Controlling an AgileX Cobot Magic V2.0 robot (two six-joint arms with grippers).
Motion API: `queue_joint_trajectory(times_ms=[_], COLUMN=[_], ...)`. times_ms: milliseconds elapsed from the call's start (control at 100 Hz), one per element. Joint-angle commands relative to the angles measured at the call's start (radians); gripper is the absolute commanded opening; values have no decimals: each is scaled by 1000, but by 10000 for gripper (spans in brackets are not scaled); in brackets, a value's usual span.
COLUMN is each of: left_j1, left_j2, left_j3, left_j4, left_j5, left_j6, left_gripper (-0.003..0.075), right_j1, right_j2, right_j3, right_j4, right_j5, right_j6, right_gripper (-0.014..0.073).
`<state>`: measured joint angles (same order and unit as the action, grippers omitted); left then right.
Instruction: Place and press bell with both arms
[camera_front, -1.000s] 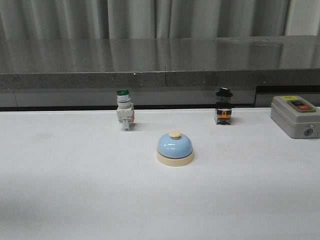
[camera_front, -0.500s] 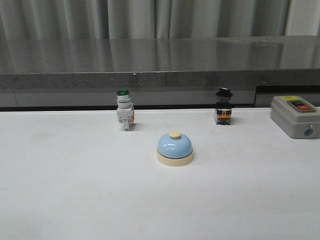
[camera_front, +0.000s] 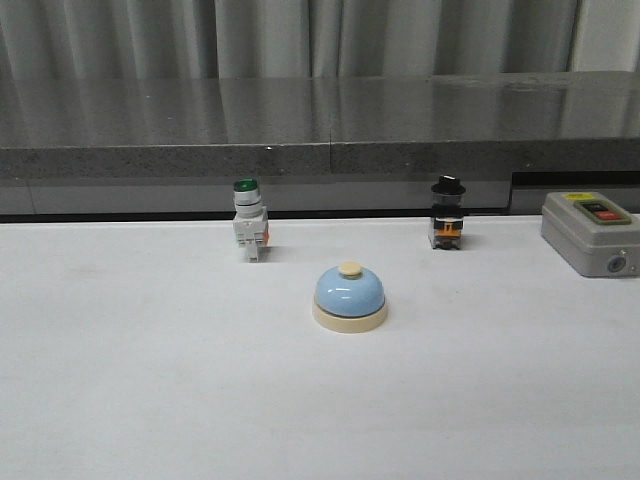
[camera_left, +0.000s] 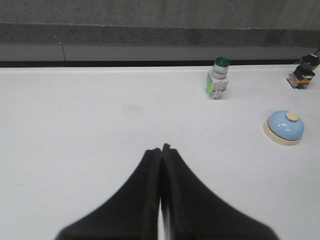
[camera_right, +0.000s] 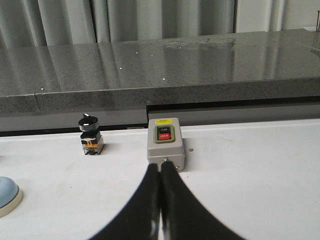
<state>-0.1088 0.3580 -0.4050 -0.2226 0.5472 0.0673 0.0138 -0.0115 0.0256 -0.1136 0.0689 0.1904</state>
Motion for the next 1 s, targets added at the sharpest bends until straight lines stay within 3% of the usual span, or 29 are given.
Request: queue_joint_trajectory(times_ms=[0, 230, 360, 520, 720, 810, 990], left_j1=[3, 3, 3, 6, 62, 75, 75], left_j2=[-33, -92, -150, -246, -400, -396, -393], left_j3=[13, 100, 169, 283, 393, 452, 448], left_j4=[-9, -4, 136, 138, 138, 138, 113], left_j5=[-69, -159, -308, -486, -516, -598, -587], left_j6=[-9, -9, -9, -9, -9, -9, -9], left_gripper=[-20, -20, -20, -20, -20, -20, -20], right_j1=[-6, -6, -6, -6, -6, -6, -6], right_j2=[-13, -13, -13, -13, -13, -12, -11], right_j3=[-14, -14, -14, -14, -14, -14, -14], right_j4=[-1, -1, -1, -1, -1, -1, -1], right_j5=[-80, -80, -80, -80, -80, -80, -80], right_j6=[-3, -3, -3, -3, -3, -3, -3], right_gripper=[-60, -60, -60, -60, -60, -60, -60])
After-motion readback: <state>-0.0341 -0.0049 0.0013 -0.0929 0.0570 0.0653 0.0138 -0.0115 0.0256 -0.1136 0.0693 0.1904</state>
